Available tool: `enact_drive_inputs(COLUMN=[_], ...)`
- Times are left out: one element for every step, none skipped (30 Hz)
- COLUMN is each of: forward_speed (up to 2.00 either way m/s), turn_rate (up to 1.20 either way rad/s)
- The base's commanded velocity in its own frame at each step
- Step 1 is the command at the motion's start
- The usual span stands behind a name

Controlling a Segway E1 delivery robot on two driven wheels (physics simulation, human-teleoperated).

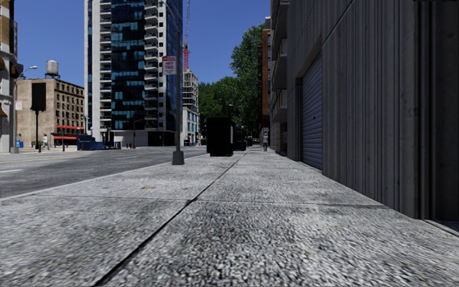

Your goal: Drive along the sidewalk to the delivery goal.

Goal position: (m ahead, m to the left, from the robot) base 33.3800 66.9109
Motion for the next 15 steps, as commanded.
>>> enact_drive_inputs(forward_speed=[2.00,2.00,2.00,2.00,2.00,2.00,2.00,2.00,2.00,2.00,2.00,2.00,2.00,2.00,2.00], turn_rate=[0.00,0.00,0.00,0.00,0.00,0.00,0.00,0.00,0.00,-0.01,-0.13,-0.23,-0.23,-0.25,-0.25])
